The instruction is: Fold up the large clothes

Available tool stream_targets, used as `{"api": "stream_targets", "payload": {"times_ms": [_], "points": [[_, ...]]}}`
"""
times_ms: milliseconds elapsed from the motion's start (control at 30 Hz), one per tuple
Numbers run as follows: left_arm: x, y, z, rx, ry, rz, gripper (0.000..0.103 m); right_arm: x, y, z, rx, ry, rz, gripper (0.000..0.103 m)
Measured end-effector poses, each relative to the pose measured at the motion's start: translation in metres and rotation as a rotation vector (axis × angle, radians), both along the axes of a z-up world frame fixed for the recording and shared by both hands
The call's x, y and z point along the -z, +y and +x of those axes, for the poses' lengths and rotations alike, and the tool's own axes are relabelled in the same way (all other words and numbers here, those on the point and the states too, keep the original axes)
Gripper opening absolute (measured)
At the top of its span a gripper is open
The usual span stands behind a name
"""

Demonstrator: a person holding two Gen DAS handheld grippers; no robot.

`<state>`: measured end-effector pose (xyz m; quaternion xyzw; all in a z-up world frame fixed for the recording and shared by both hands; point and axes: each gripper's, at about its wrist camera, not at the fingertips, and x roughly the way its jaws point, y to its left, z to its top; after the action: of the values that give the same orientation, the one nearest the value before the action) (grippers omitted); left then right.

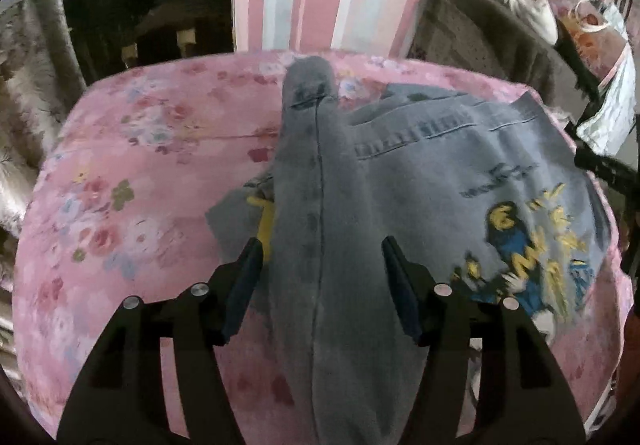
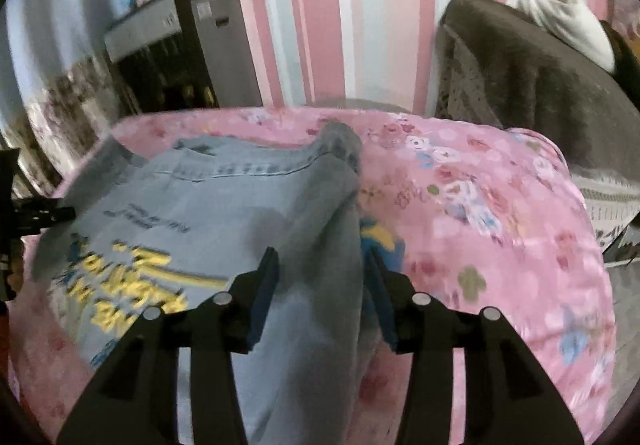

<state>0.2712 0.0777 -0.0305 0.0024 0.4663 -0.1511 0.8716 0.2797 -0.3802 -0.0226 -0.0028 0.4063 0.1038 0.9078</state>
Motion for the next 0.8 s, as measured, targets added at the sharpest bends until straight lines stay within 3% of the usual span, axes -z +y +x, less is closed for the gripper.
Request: {"api": "stream_targets", "payload": {"times_ms": [67,100,133,200,267,333,400,500,633,700,767,800], "points": [[0.007,-0.005,0.01,0.015,0.021,-0.003,0.053,0.009,0.005,0.016,-0.01,0.05,-0.02,0.043],[0.009,-0.007,0.013,0.021,0.017,0.001,0.046,0.012,0.012,0.02,-0.017,0.055,-0.053,0.034],[0.01,-0.009,0.013,0.027,0.007,0.008,0.034,0.014,0.018,0.018,-0.034,0.048,-0.078,0.006],[0.005,-0.012,0.009,0.025,-0.039,0.037,0.016,0.009,0.029,0.005,-0.04,-0.038,-0.171,0.006],[-0.003,-0.012,0.001,0.02,-0.099,0.042,0.011,-0.007,0.03,-0.015,-0.007,-0.154,-0.21,0.005],[-0.012,-0.008,-0.009,0.009,-0.171,0.034,0.011,-0.019,0.024,-0.03,0.022,-0.225,-0.187,0.005],[-0.013,-0.003,-0.008,0.007,-0.187,0.002,0.013,-0.017,0.02,-0.028,0.033,-0.199,-0.184,0.005],[0.011,0.003,0.019,-0.003,-0.066,-0.029,0.016,0.01,0.016,-0.009,0.047,-0.097,-0.184,0.005],[0.017,0.012,0.029,-0.021,-0.031,-0.064,0.024,0.019,0.007,0.001,0.051,-0.047,-0.151,0.005],[0.012,0.009,0.026,-0.035,-0.044,-0.011,0.031,0.014,0.003,-0.001,0.062,-0.047,-0.136,0.01],[0.006,0.007,0.022,-0.063,-0.072,0.05,0.041,0.002,-0.002,-0.013,0.077,-0.084,-0.12,0.037],[0.002,0.007,0.018,-0.078,-0.09,0.074,0.051,0.0,-0.002,-0.017,0.077,-0.092,-0.101,0.041]]}}
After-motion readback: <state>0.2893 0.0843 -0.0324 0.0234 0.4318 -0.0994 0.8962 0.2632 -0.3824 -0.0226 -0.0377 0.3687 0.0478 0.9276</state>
